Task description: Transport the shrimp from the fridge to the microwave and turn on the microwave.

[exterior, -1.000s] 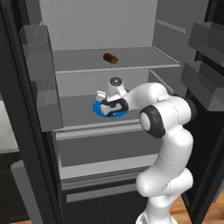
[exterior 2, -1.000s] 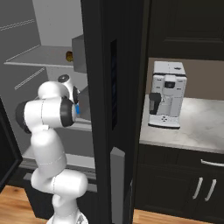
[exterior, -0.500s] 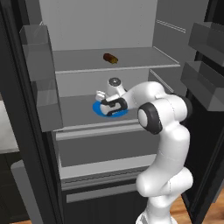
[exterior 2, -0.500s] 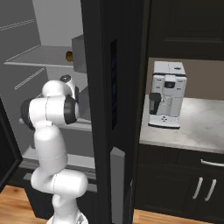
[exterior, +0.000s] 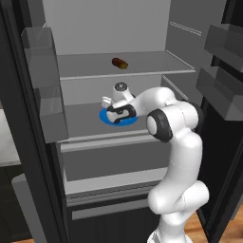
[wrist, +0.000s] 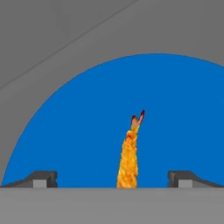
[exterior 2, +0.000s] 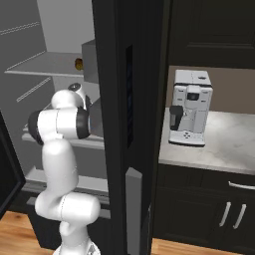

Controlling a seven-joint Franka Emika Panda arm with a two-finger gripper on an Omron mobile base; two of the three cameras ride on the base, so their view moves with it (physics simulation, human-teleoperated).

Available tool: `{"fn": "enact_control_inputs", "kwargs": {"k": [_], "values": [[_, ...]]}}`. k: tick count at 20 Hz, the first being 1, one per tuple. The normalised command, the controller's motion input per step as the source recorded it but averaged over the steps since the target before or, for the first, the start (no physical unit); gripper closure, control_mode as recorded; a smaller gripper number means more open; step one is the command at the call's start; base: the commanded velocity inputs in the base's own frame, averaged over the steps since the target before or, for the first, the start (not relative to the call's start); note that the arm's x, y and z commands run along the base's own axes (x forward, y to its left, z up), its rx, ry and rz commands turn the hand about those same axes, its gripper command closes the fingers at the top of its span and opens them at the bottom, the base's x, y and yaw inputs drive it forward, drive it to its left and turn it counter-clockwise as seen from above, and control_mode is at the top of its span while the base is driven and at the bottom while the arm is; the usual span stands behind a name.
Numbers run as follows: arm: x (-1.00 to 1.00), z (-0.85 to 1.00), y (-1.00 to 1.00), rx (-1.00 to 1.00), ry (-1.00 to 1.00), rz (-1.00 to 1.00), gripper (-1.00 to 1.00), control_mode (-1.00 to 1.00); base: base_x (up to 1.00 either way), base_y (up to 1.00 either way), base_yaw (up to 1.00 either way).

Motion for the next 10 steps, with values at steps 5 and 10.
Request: {"fn": "enact_control_inputs", "kwargs": {"k": [5, 10], "values": [[0.08, -0.51, 0.04, 0.00, 0.04, -0.03, -1.00, -1.00, 0.00, 0.00, 0.00], [0.01, -0.56, 0.00, 0.00, 0.05, -0.02, -1.00, -1.00, 0.00, 0.00, 0.00]]}}
